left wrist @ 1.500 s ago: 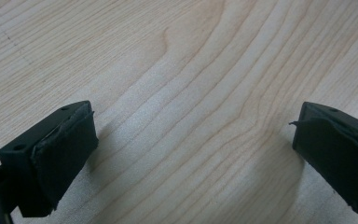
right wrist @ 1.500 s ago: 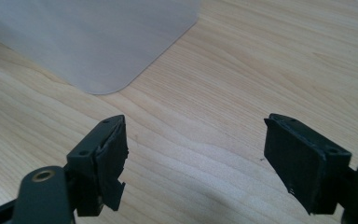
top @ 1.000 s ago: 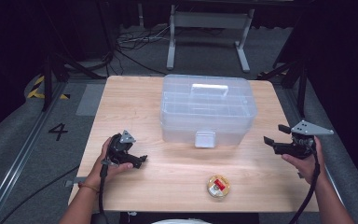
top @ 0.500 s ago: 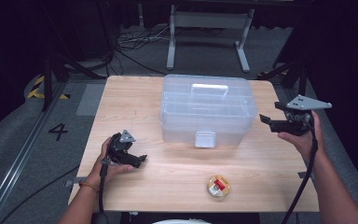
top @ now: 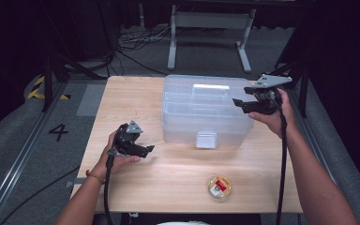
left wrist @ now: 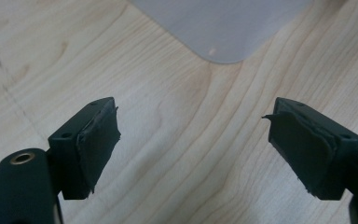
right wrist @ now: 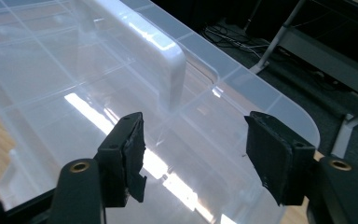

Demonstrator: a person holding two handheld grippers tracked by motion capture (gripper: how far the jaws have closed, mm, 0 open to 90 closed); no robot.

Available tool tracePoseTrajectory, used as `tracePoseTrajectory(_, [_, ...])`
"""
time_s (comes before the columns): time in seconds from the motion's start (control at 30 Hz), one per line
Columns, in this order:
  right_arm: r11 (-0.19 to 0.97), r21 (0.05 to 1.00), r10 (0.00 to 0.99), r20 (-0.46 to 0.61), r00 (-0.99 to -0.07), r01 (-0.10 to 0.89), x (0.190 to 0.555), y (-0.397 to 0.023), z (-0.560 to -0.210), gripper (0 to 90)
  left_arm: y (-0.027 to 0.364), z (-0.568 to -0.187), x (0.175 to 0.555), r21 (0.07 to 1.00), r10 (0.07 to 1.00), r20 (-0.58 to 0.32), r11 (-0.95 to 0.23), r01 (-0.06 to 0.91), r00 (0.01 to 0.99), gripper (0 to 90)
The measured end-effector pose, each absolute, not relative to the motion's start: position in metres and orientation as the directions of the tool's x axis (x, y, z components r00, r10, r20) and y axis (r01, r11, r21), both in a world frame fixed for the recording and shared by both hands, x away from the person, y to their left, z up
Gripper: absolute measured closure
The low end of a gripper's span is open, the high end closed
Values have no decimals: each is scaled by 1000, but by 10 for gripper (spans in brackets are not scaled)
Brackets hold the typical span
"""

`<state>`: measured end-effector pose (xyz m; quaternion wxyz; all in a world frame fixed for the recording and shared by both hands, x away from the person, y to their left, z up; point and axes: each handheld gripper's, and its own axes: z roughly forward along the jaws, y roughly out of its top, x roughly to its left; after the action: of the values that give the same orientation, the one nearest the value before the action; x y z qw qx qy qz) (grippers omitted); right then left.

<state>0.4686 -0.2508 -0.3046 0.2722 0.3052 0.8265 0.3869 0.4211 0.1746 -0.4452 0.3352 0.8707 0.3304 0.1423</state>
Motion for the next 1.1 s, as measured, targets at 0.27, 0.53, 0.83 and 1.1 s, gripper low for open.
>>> tracePoseTrajectory(0.27, [538, 783, 694, -202, -691, 312, 491, -236, -300, 417, 151, -421, 438, 727, 647, -2, -522, 445, 763, 157])
tracePoseTrajectory(0.53, [566, 760, 683, -214, -699, 320, 506, -219, -305, 531, 130, -425, 451, 739, 623, 1, -527, 419, 782, 162])
tracePoseTrajectory(0.83, [594, 740, 653, -215, -727, 315, 509, -208, -307, 739, 117, -436, 459, 757, 610, 9, -522, 393, 793, 105])
tracePoseTrajectory(1.1, [577, 752, 661, -200, -723, 319, 503, -207, -309, 743, 123, -429, 452, 767, 611, 10, -512, 386, 791, 173])
